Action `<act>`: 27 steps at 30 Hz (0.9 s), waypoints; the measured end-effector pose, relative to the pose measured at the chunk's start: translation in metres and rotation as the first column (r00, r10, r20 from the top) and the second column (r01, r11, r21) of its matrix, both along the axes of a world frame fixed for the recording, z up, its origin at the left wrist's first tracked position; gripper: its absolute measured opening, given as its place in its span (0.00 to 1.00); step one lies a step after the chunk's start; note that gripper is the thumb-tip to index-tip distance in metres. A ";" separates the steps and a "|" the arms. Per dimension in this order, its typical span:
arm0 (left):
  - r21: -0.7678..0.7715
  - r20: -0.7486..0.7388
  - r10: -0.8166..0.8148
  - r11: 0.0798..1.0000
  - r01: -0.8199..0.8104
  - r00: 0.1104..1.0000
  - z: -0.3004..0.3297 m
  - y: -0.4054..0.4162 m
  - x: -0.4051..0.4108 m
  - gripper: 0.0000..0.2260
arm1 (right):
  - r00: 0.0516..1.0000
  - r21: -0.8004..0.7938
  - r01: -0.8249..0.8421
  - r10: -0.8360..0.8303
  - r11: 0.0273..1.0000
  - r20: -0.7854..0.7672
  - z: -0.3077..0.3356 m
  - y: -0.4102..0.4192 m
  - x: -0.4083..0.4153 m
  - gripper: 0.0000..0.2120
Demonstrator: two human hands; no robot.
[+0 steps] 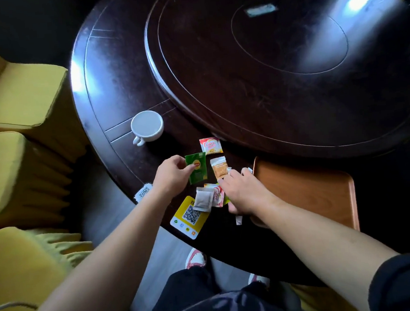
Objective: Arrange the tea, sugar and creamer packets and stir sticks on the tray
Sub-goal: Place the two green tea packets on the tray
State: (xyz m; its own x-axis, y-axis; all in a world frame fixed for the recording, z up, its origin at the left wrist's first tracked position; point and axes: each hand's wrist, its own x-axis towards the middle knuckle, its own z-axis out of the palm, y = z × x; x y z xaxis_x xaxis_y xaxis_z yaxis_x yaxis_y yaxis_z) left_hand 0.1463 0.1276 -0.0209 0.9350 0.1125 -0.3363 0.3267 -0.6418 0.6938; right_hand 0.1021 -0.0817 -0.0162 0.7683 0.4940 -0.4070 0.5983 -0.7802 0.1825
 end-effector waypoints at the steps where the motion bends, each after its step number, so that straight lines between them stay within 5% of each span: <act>1: -0.010 -0.003 0.012 1.000 -0.012 1.000 0.000 0.002 -0.004 0.14 | 1.000 0.000 -0.021 0.021 1.000 0.023 0.000 -0.001 -0.002 0.26; 6: -0.055 -0.010 0.042 0.998 -0.043 0.999 -0.001 0.009 -0.021 0.12 | 0.985 -0.001 -0.123 0.123 0.992 0.118 -0.006 -0.009 -0.010 0.12; 11: -0.081 -0.028 0.068 0.994 -0.070 0.997 0.001 0.009 -0.027 0.13 | 0.976 0.104 -0.171 0.155 0.980 0.151 -0.007 -0.015 -0.011 0.11; 15: -0.132 -0.031 0.092 0.987 -0.096 0.995 0.005 0.016 -0.026 0.12 | 0.978 0.535 -0.068 -0.049 0.842 0.202 0.003 -0.010 -0.006 0.08; 18: -0.162 -0.029 0.108 0.980 -0.111 0.994 0.011 0.021 -0.023 0.10 | 0.942 0.680 0.265 -0.335 0.684 -0.030 0.012 -0.006 -0.003 0.05; 20: -0.202 -0.017 0.129 0.971 -0.130 0.991 0.016 0.023 -0.019 0.08 | 0.800 0.694 0.550 -0.533 0.464 -0.277 0.018 -0.004 -0.002 0.03; 22: -0.244 -0.018 0.146 0.959 -0.146 0.989 0.019 0.024 -0.014 0.08 | 0.637 0.702 0.697 -0.576 0.145 -0.513 0.024 -0.003 0.002 0.05; 25: -0.304 -0.031 0.147 0.941 -0.150 0.989 0.024 0.018 -0.006 0.07 | 0.430 0.582 0.760 -0.449 -0.289 -0.784 0.032 -0.011 0.002 0.09; 27: -0.360 -0.034 0.135 0.923 -0.138 0.990 0.028 0.008 -0.002 0.06 | 0.355 0.481 0.739 -0.335 -0.471 -0.873 0.034 -0.025 -0.004 0.10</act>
State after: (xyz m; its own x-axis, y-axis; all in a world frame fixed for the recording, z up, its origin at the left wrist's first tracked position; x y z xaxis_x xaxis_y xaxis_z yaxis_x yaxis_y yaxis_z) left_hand 0.1444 0.1356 0.0068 0.9163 0.1083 -0.3854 0.3998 -0.2980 0.8668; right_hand 0.0982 -0.1071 0.0183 0.8707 -0.1584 -0.4656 -0.4688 0.0184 -0.8831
